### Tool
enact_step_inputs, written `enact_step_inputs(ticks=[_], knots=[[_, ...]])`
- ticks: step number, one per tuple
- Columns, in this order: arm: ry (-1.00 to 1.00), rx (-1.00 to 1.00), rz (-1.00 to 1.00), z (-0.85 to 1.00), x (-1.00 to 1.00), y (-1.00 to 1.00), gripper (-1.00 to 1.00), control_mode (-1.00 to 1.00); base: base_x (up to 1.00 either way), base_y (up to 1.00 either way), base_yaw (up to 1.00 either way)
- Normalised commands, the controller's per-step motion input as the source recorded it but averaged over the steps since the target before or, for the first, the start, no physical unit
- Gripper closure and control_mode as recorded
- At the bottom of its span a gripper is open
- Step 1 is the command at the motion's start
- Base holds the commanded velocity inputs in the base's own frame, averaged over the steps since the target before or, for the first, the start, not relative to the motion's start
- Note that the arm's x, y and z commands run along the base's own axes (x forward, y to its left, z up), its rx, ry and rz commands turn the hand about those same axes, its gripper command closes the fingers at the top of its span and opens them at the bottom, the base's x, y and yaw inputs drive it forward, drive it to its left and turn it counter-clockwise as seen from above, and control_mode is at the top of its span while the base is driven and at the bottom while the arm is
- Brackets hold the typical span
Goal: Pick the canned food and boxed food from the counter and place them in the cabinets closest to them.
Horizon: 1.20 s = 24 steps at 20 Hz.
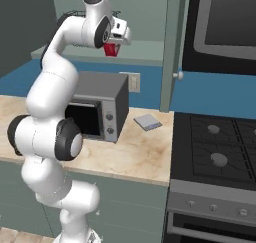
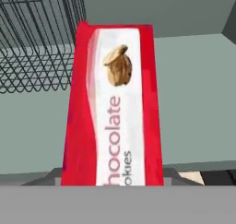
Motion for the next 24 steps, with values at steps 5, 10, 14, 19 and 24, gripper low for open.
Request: enact_step_inputs(ticks=[5, 10, 14, 19, 24], knots=[[0.00, -0.02, 0.00, -0.02, 0.65, -0.13, 1.00, -1.00, 0.00, 0.00, 0.00], [0.01, -0.01, 0.00, 0.00, 0.70, -0.08, 1.00, -1.00, 0.00, 0.00, 0.00], [0.04, -0.01, 0.00, 0.00, 0.47, 0.00, -1.00, -1.00, 0.00, 0.00, 0.00], [0.09, -0.01, 0.00, 0.04, -0.05, -0.02, -1.00, -1.00, 0.00, 0.00, 0.00], [0.09, -0.01, 0.01, 0.07, -0.30, -0.02, -1.00, -1.00, 0.00, 0.00, 0.00]])
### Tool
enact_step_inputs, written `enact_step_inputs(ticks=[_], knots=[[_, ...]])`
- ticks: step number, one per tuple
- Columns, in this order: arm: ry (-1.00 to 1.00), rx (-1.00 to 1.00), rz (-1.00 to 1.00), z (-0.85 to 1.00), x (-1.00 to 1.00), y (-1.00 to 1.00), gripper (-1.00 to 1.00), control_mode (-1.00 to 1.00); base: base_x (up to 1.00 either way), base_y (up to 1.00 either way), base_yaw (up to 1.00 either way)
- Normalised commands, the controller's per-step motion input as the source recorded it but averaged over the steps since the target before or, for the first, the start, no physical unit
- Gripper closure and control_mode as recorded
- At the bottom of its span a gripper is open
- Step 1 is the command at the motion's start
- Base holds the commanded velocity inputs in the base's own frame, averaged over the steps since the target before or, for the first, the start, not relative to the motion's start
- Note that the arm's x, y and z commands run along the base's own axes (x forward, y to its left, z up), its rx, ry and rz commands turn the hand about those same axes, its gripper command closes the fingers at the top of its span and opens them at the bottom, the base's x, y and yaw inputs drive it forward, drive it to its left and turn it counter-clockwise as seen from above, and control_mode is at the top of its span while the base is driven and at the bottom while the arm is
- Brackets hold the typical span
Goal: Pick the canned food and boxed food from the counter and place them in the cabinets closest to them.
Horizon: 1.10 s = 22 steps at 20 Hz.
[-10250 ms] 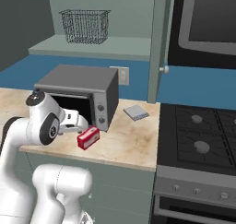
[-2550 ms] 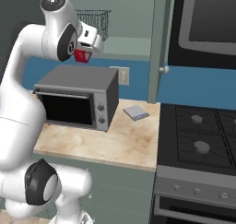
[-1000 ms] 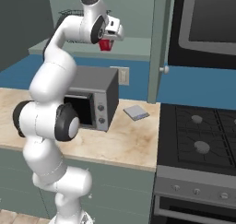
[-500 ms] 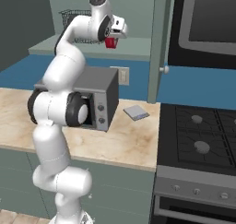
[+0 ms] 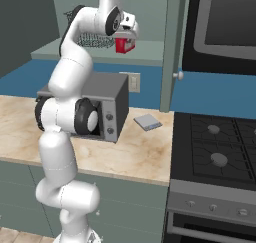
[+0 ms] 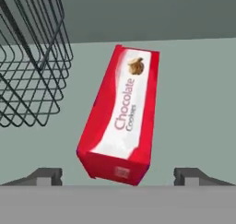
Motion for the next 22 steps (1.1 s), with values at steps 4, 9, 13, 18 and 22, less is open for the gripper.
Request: enact_step_inputs(ticks=[4, 9, 13, 18, 22], knots=[[0.03, -0.01, 0.03, 0.01, -0.66, 0.00, -1.00, -1.00, 0.00, 0.00, 0.00], [-0.01, -0.02, 0.06, -0.06, -0.98, 0.00, -1.00, -1.00, 0.00, 0.00, 0.00], [-0.08, -0.01, 0.07, -0.44, -1.00, 0.02, -1.00, -1.00, 0.00, 0.00, 0.00], [-0.15, 0.00, 0.05, -0.57, -1.00, 0.06, -1.00, -1.00, 0.00, 0.00, 0.00], [-0.35, 0.00, 0.00, -0.09, -0.97, -0.09, -1.00, -1.00, 0.00, 0.00, 0.00]])
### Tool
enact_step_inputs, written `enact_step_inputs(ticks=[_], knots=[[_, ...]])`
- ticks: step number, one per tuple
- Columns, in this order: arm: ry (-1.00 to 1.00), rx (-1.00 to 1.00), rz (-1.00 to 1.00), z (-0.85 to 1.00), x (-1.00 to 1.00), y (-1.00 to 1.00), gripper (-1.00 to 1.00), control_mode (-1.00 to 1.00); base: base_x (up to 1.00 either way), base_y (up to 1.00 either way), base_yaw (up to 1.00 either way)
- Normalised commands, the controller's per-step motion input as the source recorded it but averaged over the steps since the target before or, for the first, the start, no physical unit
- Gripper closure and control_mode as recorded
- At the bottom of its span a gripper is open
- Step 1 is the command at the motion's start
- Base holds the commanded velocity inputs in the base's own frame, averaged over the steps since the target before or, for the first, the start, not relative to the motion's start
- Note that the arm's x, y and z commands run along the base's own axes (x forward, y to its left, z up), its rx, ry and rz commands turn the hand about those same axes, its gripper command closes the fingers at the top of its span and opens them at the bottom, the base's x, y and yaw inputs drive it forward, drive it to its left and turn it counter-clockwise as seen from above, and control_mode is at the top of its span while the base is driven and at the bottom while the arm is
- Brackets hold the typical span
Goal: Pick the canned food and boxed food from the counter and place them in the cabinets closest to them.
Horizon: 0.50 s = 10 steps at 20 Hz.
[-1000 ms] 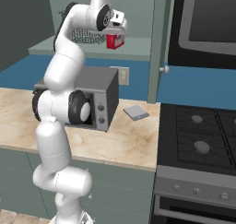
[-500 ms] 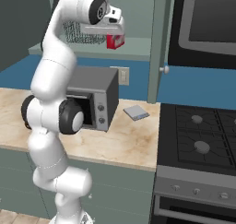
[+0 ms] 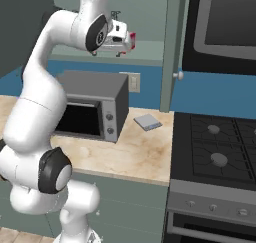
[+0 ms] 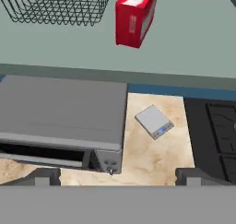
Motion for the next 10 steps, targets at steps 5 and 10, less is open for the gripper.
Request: enact_step_inputs(ticks=[5, 10], knots=[[-0.34, 0.00, 0.01, 0.04, -0.88, 0.00, -1.00, -1.00, 0.00, 0.00, 0.00], [-0.33, 0.00, -0.02, 0.05, -0.91, 0.00, -1.00, -1.00, 0.00, 0.00, 0.00]])
